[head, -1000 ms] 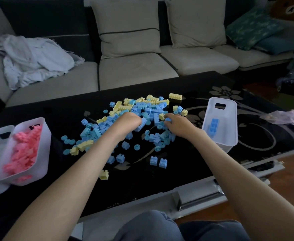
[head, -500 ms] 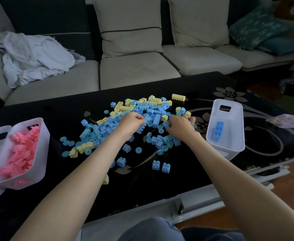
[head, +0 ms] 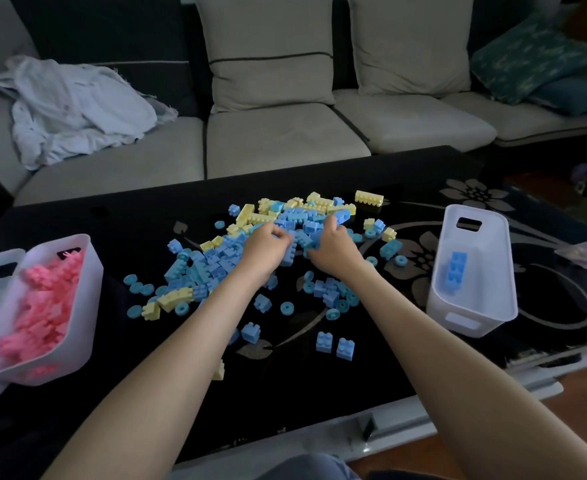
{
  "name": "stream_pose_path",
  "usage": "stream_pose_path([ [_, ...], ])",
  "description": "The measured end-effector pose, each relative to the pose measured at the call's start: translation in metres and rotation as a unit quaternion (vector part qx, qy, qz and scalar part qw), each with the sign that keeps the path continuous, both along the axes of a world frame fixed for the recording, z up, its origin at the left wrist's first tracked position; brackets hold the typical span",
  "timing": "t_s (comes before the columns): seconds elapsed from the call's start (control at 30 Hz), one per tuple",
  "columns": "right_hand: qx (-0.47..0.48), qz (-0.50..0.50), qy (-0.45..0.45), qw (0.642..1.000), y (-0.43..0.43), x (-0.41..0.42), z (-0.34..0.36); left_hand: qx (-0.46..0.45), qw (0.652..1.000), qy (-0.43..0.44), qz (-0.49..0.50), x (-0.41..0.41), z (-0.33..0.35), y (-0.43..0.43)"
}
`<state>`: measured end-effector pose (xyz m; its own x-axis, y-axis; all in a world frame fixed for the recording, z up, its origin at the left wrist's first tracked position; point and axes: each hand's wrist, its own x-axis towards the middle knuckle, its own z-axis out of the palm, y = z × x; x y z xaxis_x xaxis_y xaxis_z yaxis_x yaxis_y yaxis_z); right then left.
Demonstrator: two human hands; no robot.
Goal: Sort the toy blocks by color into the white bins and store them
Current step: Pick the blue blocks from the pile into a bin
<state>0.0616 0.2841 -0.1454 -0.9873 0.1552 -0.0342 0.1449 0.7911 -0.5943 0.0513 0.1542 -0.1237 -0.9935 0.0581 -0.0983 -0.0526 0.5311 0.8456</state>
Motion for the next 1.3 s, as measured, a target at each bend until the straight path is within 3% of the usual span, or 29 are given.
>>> stream_pose_path([
  [0.1,0.025,-0.027,-0.014,0.999,-0.004,-0.003,-0.005,0.010,0.999,0.000,0.032,-0.001,0.000,-0.007],
  [0.23,0.001,-0.058,-0.010,0.998,-0.005,0.002,0.002,0.097,0.993,-0.040,0.051,0.003,0.005,-0.006],
  [0.43,0.024,-0.046,0.077,0.996,0.015,0.031,0.040,0.135,0.987,-0.068,0.052,0.016,0.022,0.024],
  [0.63,0.093,-0.097,0.145,0.980,0.077,0.076,0.074,0.095,0.994,0.007,-0.051,0.042,0.038,0.087],
  [0.83,0.064,-0.182,0.063,0.979,0.149,0.114,0.071,0.031,0.985,0.052,-0.161,0.081,0.048,0.161],
  [1.0,0.105,-0.117,-0.079,0.984,0.163,0.122,0.058,0.009,0.974,-0.019,-0.224,0.095,0.045,0.179],
  [1.13,0.084,-0.092,-0.038,0.992,0.151,0.122,0.065,-0.084,0.961,-0.005,-0.264,0.101,0.055,0.164],
  [1.3,0.081,-0.023,0.037,0.996,0.113,0.125,0.075,-0.115,0.952,0.040,-0.281,0.105,0.064,0.117],
])
